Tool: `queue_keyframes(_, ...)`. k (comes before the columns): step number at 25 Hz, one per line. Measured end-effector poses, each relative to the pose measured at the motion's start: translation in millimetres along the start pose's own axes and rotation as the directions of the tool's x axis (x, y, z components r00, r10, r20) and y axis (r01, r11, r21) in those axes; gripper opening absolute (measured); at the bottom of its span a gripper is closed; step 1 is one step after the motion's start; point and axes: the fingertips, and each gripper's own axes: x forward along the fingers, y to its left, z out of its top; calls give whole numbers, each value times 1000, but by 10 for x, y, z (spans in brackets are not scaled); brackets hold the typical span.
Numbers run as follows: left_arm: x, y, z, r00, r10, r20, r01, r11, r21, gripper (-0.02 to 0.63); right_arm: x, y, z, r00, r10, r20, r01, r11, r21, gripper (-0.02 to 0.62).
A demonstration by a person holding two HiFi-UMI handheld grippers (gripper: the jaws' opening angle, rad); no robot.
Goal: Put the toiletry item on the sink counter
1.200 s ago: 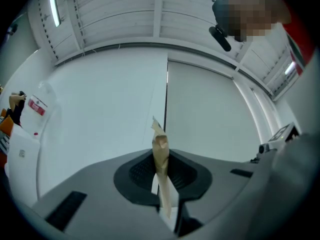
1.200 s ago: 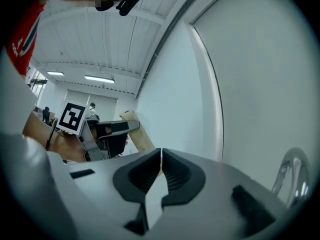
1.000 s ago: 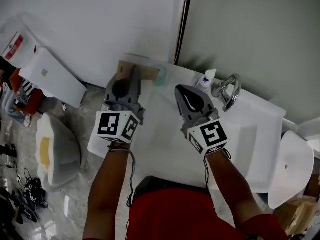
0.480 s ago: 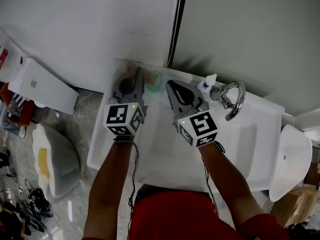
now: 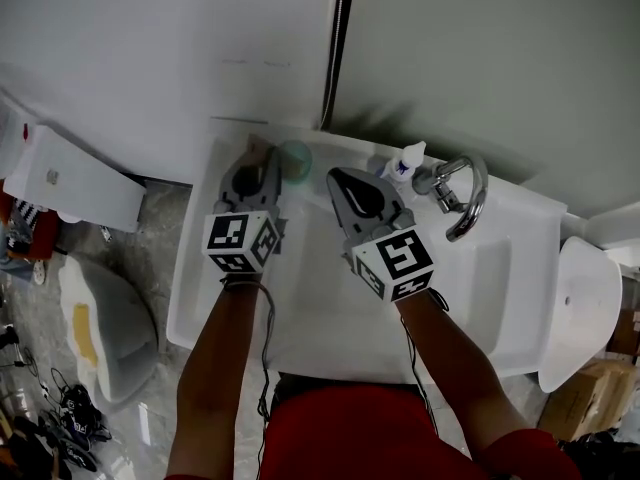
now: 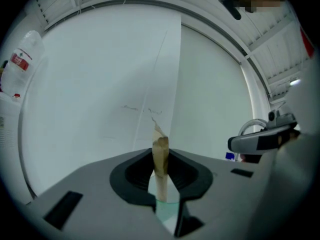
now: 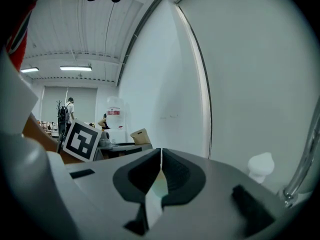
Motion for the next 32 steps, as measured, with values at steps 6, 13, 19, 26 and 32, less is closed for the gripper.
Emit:
queue_keyframes(6, 6, -17, -11, 999, -31, 12, 31, 1000, 5, 186, -41, -24, -91, 1000, 9, -17, -9, 1000, 3, 30)
queue_keyframes(13, -101, -52, 56, 999, -46, 28, 45, 999, 22, 284, -105, -38, -113, 1000, 24, -16, -23, 1000, 13, 30)
queue_keyframes(19, -381, 54, -41, 1000, 24, 7, -24, 1000, -11, 301, -200, -4, -106, 999, 41, -2, -41, 999, 29, 29)
queue_keyframes(26, -844, -295, 145, 999, 38, 24, -39, 998, 51, 243, -438, 132, -55, 997, 78, 28, -79, 996, 38, 31)
queue_keyframes(32, -1090, -753, 339, 998, -54, 42, 49, 994, 100, 41, -685, 354, 52, 986, 149, 75, -151, 988, 19, 29)
